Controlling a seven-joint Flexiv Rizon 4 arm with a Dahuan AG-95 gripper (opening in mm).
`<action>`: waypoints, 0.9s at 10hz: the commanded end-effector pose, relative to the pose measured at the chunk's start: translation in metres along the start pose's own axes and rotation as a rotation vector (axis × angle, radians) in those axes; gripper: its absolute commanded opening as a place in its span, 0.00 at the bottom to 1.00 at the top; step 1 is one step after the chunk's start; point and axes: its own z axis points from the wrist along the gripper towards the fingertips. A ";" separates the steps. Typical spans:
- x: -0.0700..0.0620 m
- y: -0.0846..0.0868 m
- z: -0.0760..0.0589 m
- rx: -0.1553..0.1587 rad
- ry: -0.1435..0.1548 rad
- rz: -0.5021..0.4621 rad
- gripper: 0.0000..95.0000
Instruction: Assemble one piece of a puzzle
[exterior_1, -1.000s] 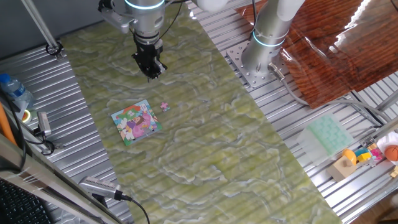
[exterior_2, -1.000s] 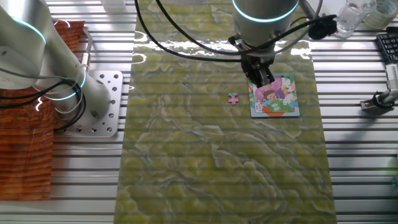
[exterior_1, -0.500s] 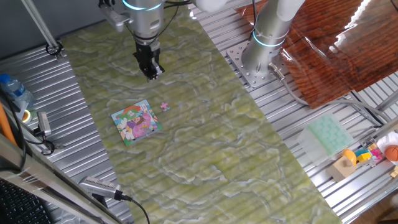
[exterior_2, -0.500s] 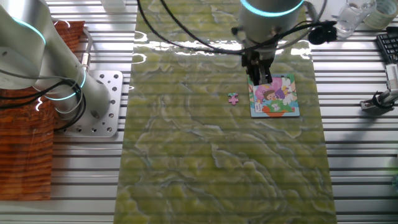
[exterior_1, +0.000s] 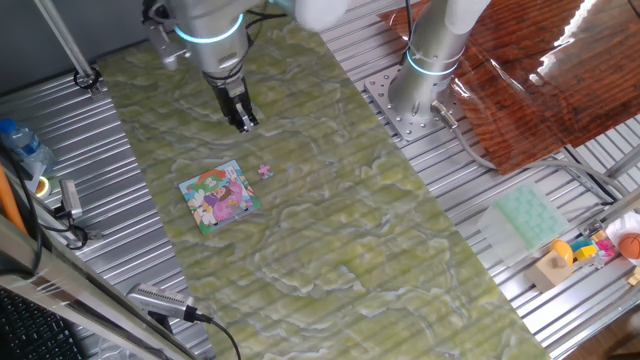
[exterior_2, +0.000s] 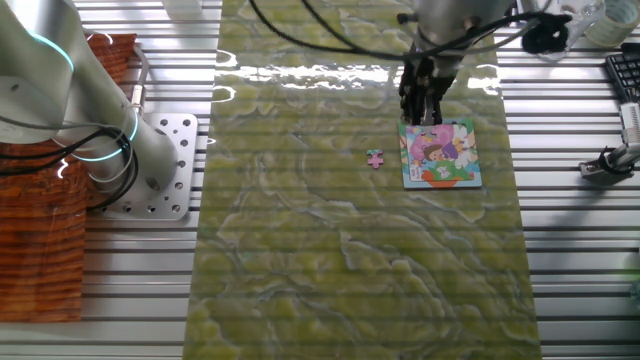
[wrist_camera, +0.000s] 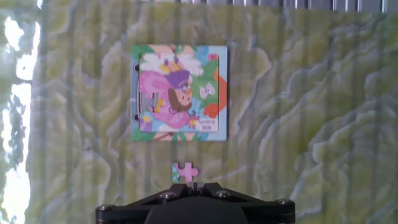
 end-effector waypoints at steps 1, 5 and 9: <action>0.001 -0.001 0.001 -0.001 -0.022 0.017 0.00; 0.007 -0.003 0.006 0.003 -0.050 0.008 0.00; 0.008 0.002 0.014 0.012 -0.054 0.007 0.00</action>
